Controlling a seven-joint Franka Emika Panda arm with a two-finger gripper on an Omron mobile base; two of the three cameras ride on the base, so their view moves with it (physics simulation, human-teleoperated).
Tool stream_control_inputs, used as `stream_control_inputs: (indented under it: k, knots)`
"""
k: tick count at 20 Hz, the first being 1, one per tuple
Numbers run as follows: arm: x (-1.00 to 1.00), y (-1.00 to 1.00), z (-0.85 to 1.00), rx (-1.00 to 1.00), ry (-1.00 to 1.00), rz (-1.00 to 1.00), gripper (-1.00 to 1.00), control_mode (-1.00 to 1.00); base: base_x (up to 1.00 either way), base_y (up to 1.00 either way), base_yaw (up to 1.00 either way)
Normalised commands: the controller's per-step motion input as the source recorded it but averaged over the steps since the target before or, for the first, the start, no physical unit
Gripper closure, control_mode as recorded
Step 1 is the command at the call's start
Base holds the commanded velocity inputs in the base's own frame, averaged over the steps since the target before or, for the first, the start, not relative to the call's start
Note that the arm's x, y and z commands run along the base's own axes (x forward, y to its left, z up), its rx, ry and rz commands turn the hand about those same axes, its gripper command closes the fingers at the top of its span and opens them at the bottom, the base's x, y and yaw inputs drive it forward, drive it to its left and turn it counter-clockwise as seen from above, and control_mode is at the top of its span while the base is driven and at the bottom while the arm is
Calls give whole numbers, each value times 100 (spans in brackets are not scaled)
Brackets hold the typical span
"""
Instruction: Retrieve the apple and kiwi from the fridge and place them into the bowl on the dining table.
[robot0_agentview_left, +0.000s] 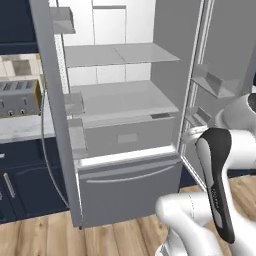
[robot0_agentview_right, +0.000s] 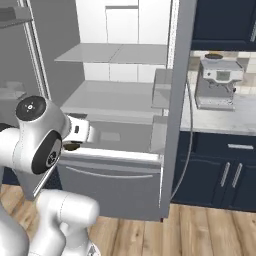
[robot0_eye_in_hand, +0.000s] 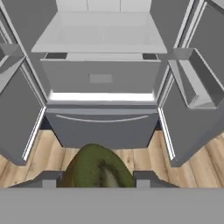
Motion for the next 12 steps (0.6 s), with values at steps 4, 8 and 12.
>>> stream_control_inputs:
  k: [4,8,12]
  knots:
    - [0,0,0,0,0,0,100,100,-76,-2,-23]
    - [0,0,0,0,0,0,100,100,-59,0,-37]
    - [0,0,0,0,0,0,100,100,-38,0,-39]
